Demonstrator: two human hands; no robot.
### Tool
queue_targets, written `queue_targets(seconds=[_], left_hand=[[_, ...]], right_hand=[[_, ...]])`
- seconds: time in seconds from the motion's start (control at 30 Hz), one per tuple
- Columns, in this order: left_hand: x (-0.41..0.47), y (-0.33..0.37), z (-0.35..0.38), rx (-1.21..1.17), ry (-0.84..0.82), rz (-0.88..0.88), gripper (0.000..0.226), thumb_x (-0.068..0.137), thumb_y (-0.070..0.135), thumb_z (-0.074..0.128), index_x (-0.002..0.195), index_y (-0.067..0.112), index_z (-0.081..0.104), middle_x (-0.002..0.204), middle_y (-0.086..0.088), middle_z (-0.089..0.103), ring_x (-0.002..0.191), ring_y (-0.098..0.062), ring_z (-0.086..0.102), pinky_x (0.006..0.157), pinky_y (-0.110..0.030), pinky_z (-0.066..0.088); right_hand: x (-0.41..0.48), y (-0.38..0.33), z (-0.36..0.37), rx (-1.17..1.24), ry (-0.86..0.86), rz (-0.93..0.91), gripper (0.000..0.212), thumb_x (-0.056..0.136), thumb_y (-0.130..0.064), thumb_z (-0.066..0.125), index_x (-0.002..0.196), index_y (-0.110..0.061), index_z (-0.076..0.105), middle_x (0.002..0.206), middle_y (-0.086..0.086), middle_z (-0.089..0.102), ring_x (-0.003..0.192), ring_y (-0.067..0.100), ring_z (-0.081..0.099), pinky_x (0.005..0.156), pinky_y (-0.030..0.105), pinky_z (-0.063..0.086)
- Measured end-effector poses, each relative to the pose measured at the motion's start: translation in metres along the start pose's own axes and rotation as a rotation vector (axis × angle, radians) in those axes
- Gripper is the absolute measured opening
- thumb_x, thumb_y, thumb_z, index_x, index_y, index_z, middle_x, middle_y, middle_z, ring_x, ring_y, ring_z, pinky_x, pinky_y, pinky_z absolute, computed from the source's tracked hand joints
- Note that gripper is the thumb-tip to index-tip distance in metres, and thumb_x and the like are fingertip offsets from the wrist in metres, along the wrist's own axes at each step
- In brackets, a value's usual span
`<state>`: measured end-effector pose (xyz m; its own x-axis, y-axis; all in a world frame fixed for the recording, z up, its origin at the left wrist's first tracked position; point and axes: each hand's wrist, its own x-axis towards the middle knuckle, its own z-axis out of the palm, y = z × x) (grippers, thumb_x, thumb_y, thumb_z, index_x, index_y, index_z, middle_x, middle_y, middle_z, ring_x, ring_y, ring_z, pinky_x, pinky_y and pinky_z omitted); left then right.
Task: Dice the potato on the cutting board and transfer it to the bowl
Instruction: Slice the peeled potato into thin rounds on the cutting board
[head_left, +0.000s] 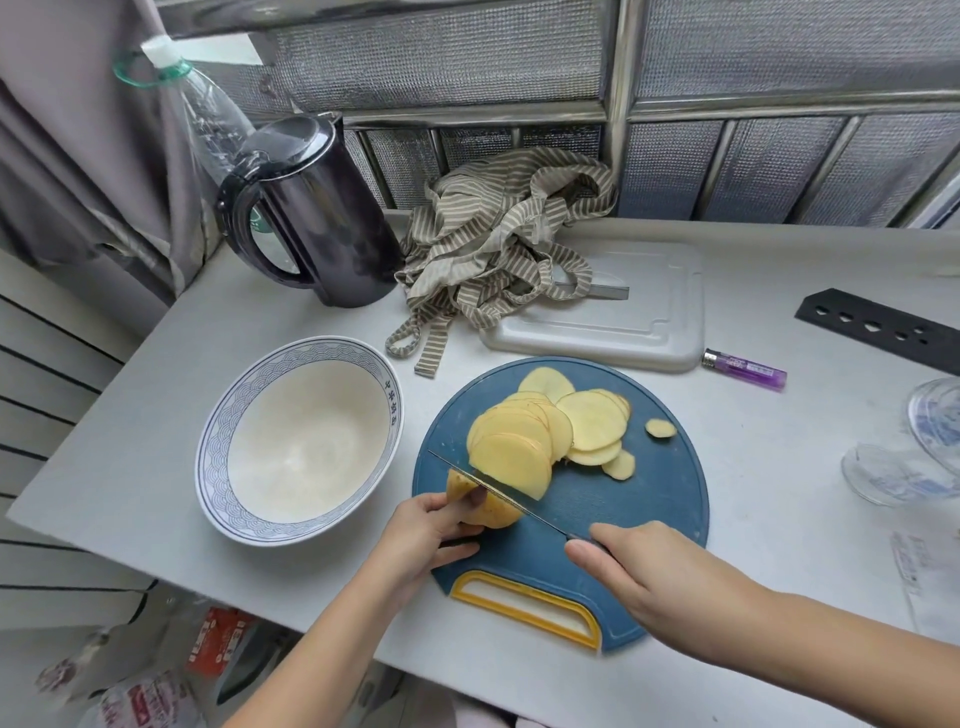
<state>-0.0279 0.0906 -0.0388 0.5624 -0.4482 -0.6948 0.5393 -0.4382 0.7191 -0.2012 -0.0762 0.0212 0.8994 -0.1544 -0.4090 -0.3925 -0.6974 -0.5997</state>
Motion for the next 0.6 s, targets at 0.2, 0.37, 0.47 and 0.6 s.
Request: queue_targets(seconds=[0.2, 0.37, 0.47, 0.6], left_hand=[[0.0009, -0.0002, -0.0011, 0.005, -0.024, -0.002, 0.054, 0.058, 0.043, 0.075, 0.099, 0.009, 0.067, 0.099, -0.011, 0.074, 0.099, -0.025, 0.066, 0.081, -0.036, 0.056], [0.0045, -0.0004, -0.004, 0.009, -0.025, -0.009, 0.072, 0.051, 0.048, 0.078, 0.107, 0.005, 0.062, 0.1, -0.012, 0.074, 0.099, -0.026, 0.067, 0.08, -0.036, 0.057], [0.0062, -0.0006, -0.0052, 0.01, -0.026, -0.015, 0.073, 0.049, 0.049, 0.079, 0.105, 0.006, 0.06, 0.1, -0.011, 0.074, 0.099, -0.025, 0.068, 0.08, -0.037, 0.057], [0.0077, -0.0011, -0.0064, 0.002, -0.035, -0.02, 0.076, 0.05, 0.047, 0.079, 0.109, 0.003, 0.06, 0.1, -0.012, 0.074, 0.1, -0.026, 0.068, 0.079, -0.036, 0.058]], right_hand=[[0.001, 0.0036, -0.0018, -0.08, -0.044, -0.019, 0.047, 0.087, -0.065, 0.012, 0.074, -0.026, 0.035, 0.065, -0.004, 0.045, 0.061, 0.015, 0.042, 0.065, 0.033, 0.038], [0.0046, 0.0061, 0.0039, -0.061, -0.052, -0.014, 0.048, 0.085, -0.066, 0.01, 0.074, -0.026, 0.035, 0.066, -0.004, 0.045, 0.062, 0.016, 0.042, 0.067, 0.033, 0.038], [0.0069, 0.005, 0.0046, -0.028, -0.053, 0.002, 0.052, 0.085, -0.066, 0.01, 0.075, -0.023, 0.037, 0.066, -0.003, 0.045, 0.061, 0.015, 0.041, 0.066, 0.033, 0.039], [0.0077, 0.0002, 0.0039, -0.017, -0.059, 0.021, 0.054, 0.084, -0.067, 0.011, 0.075, -0.022, 0.039, 0.066, -0.002, 0.046, 0.062, 0.016, 0.042, 0.066, 0.032, 0.039]])
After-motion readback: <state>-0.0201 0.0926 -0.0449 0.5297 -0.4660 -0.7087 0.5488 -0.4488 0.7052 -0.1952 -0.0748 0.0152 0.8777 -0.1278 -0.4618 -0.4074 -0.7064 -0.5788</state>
